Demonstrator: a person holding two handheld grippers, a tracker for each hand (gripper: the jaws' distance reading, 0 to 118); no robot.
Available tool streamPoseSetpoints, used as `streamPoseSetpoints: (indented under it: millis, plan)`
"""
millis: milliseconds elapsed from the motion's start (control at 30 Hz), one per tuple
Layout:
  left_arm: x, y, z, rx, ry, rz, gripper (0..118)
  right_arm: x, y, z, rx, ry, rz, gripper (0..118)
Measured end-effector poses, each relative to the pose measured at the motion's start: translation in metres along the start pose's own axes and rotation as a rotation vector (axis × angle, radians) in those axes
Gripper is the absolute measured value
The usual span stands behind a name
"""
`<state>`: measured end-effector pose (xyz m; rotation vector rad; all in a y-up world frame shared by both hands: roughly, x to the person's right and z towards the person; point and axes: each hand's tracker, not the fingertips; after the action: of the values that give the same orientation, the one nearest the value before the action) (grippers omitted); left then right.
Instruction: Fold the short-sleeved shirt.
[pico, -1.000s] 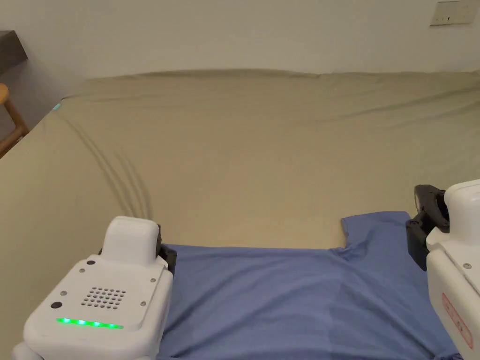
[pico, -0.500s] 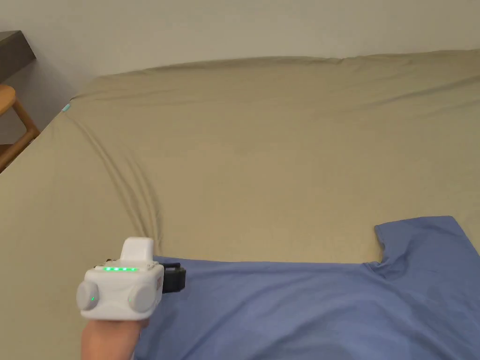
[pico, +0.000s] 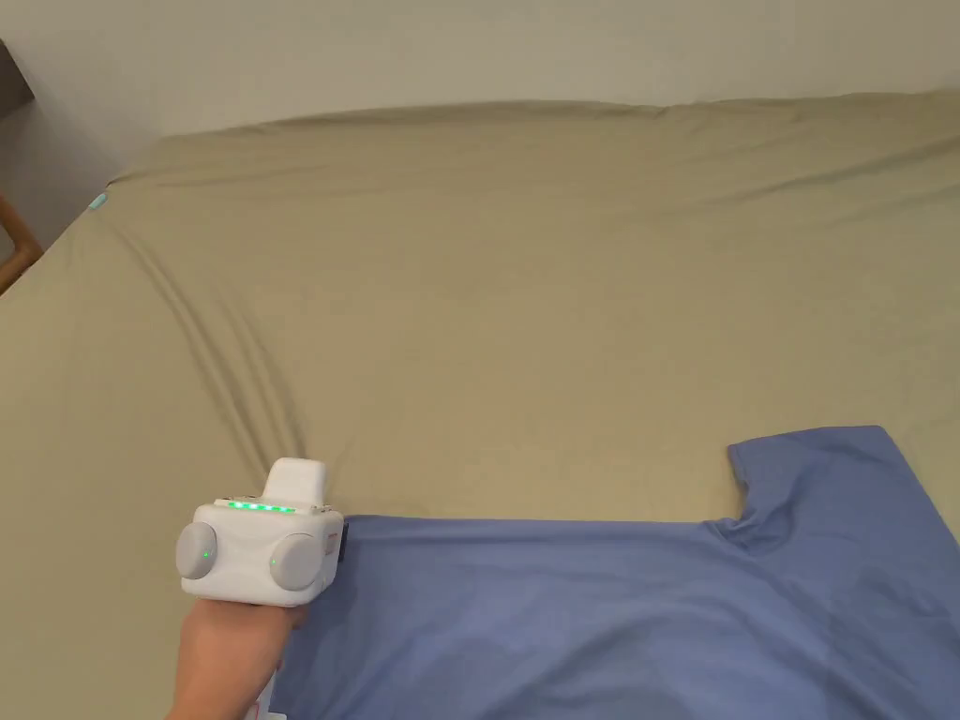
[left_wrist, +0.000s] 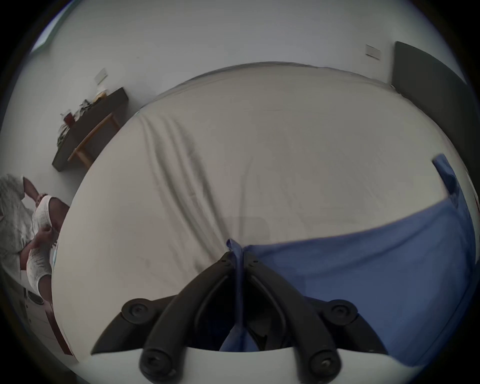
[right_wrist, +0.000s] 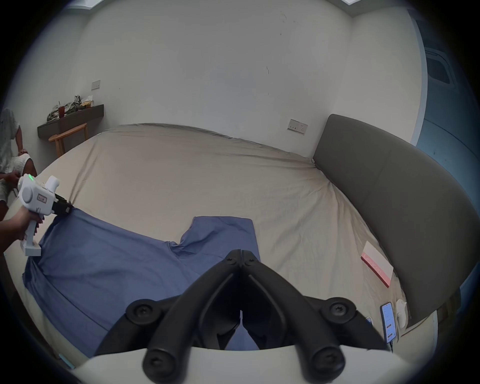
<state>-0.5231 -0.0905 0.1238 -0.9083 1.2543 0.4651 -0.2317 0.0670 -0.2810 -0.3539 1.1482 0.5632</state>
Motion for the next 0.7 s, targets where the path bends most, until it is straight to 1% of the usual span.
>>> streamPoseSetpoints:
  millis: [100,167,233,300,333,367,400,433,467,500,567,633,667,700]
  plan:
    - [0.001,-0.002,0.025,0.055,0.023,-0.016,2,0.011,0.002,-0.013,-0.039,0.002,-0.019,0]
    - [0.003,-0.006,0.048,0.135,0.022,-0.039,2,0.022,0.003,-0.027,-0.067,0.006,-0.046,0]
    - [0.008,-0.008,0.066,0.186,0.055,-0.115,2,0.03,0.004,-0.049,-0.116,0.029,-0.078,0]
    - [0.011,-0.009,0.083,0.25,0.06,-0.156,2,0.04,0.0,-0.083,-0.204,0.056,-0.099,0]
    - [0.012,-0.009,0.09,0.277,0.069,-0.168,2,0.043,-0.003,-0.101,-0.269,0.061,-0.106,2]
    - [0.015,-0.009,0.099,0.294,0.082,-0.176,2,0.046,-0.008,-0.119,-0.309,0.07,-0.129,15]
    - [0.016,-0.01,0.104,0.295,0.081,-0.181,2,0.05,-0.015,-0.138,-0.351,0.067,-0.159,38]
    - [0.017,-0.011,0.109,0.299,0.078,-0.183,2,0.054,-0.021,-0.156,-0.41,0.068,-0.183,76]
    - [0.016,-0.011,0.112,0.299,0.064,-0.179,2,0.058,-0.029,-0.175,-0.474,0.077,-0.211,97]
    - [0.015,-0.012,0.115,0.296,0.052,-0.178,2,0.06,-0.036,-0.189,-0.522,0.082,-0.218,106]
    - [0.018,-0.015,0.121,0.298,0.057,-0.177,2,0.059,-0.05,-0.207,-0.579,0.033,-0.199,106]
    - [0.017,-0.017,0.122,0.3,0.063,-0.184,2,0.058,-0.057,-0.216,-0.602,0.024,-0.179,106]
    - [0.015,-0.017,0.12,0.297,0.064,-0.184,2,0.056,-0.058,-0.215,-0.599,0.023,-0.186,105]
    - [0.014,-0.018,0.121,0.293,0.059,-0.183,2,0.056,-0.058,-0.213,-0.591,0.034,-0.194,98]
